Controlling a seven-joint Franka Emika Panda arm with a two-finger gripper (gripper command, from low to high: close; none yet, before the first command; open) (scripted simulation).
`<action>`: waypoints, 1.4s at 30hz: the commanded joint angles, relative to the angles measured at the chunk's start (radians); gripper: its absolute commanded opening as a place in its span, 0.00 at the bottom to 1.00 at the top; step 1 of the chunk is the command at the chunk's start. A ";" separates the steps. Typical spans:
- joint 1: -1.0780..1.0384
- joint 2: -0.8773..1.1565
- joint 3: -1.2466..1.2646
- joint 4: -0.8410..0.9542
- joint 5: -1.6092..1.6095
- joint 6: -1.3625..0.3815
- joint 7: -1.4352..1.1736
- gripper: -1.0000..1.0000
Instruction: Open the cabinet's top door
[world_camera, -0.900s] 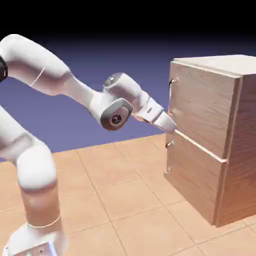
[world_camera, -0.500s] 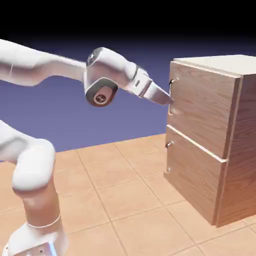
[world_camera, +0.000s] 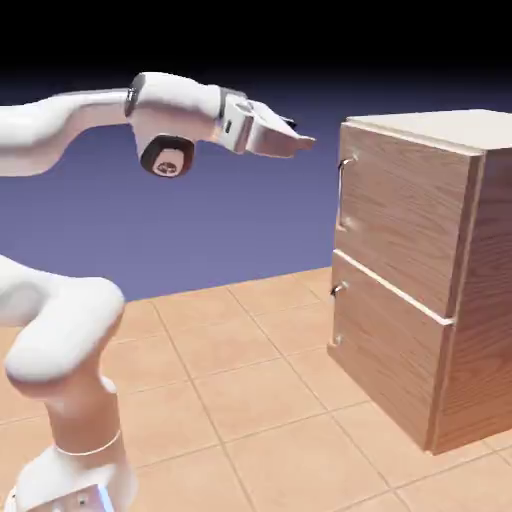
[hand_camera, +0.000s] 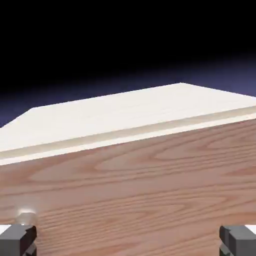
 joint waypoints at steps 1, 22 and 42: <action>-0.020 -0.019 0.024 0.007 0.044 -0.005 -0.016 0.50; -0.438 -0.424 0.518 0.154 0.957 -0.117 -0.356 0.50; -0.617 -0.599 0.643 0.154 1.375 -0.357 -0.556 0.00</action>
